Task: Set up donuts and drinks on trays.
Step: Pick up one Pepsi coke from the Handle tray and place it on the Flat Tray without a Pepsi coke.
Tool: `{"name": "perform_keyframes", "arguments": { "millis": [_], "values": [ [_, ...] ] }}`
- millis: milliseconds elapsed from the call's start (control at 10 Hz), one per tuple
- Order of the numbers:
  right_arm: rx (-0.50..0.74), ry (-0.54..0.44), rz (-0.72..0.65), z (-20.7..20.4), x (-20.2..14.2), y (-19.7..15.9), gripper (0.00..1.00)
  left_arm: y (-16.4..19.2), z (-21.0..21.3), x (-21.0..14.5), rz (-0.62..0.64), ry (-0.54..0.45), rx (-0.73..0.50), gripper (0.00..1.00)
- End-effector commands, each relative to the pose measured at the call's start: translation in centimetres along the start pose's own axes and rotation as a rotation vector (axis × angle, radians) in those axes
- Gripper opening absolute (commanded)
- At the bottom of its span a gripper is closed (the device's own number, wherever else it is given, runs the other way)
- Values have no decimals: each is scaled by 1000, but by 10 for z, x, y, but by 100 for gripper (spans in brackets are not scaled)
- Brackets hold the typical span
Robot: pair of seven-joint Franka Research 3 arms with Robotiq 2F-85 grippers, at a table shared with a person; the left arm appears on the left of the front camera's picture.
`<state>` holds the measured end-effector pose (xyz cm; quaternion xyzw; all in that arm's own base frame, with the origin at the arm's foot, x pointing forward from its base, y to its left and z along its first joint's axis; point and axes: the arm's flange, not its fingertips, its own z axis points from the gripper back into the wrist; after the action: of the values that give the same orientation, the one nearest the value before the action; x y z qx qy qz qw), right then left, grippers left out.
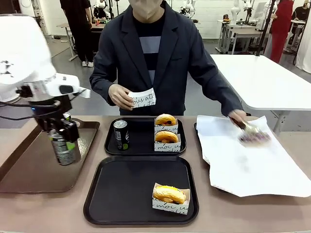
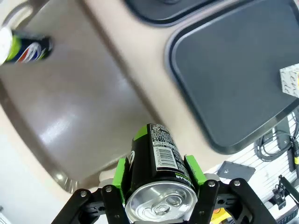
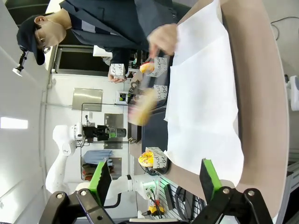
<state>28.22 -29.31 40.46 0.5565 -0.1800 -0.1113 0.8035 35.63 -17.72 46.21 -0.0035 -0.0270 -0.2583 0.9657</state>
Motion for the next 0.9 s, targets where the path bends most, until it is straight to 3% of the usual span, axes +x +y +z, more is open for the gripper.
{"name": "perform_keyframes", "arguments": {
  "millis": [0, 300, 800],
  "values": [
    [10, -5, 3, 1, 0, 1, 100, -19, -3, 31, -64, 9, -20, 59],
    [10, -5, 3, 1, 0, 1, 100, -66, -22, 51, -171, 61, -9, 59],
    [10, -5, 3, 1, 0, 1, 100, -103, -42, 83, -264, 78, -44, 59]
  ]
}}
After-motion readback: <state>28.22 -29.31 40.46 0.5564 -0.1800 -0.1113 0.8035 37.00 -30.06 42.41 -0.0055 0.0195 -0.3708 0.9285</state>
